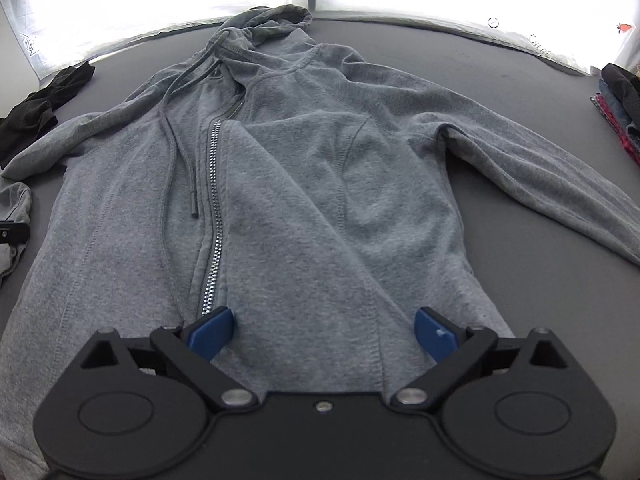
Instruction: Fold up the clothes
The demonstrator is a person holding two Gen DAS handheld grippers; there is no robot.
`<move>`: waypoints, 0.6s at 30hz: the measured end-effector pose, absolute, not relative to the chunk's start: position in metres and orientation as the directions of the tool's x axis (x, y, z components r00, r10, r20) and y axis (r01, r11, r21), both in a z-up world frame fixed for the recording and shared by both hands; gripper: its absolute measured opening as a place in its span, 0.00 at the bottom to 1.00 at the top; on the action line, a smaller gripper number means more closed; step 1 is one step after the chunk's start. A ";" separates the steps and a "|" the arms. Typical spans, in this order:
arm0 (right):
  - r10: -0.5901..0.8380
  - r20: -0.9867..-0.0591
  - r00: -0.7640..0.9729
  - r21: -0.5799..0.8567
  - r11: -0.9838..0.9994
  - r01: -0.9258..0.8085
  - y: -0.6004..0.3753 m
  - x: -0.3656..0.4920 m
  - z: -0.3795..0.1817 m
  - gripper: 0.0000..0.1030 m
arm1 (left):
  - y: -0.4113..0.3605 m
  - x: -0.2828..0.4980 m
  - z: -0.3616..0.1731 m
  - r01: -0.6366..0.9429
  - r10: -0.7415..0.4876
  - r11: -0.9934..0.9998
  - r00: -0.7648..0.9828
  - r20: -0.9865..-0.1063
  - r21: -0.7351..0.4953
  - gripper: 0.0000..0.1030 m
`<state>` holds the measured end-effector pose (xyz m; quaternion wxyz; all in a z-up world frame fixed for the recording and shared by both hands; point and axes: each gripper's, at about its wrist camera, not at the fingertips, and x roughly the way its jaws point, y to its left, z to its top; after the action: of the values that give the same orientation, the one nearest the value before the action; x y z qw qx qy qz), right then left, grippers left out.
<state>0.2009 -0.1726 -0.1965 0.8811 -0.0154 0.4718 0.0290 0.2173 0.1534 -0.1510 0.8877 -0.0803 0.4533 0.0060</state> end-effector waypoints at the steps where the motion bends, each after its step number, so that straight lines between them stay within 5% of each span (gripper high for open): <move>1: 0.030 -0.831 0.555 0.001 0.999 -0.051 -0.173 0.201 -0.197 0.98 | 0.165 0.212 -0.137 -0.111 -0.074 0.978 0.615 -0.785 -0.179 0.16; 6: 0.006 -0.815 0.579 0.000 1.000 -0.011 -0.172 0.200 -0.199 1.00 | 0.216 0.170 -0.034 -0.174 -0.099 0.907 0.799 -0.594 -0.385 0.15; 11: -0.009 -0.807 0.590 0.000 1.000 0.015 -0.170 0.201 -0.199 1.00 | 0.261 0.125 0.067 -0.264 0.107 0.874 0.923 -0.369 -0.408 0.16; 15: -0.027 -0.800 0.600 -0.001 0.999 0.044 -0.168 0.203 -0.200 1.00 | 0.294 0.115 0.090 -0.442 0.356 0.865 0.873 -0.333 -0.236 0.16; 18: -0.033 -0.797 0.603 -0.001 0.999 0.053 -0.167 0.202 -0.201 1.00 | 0.312 0.129 0.070 -0.556 0.499 0.831 0.766 -0.405 -0.028 0.17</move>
<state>0.2024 -0.1674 -0.2008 0.8951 0.0115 0.4451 -0.0240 0.1287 0.3122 0.0704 0.9369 -0.0735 0.1943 0.2813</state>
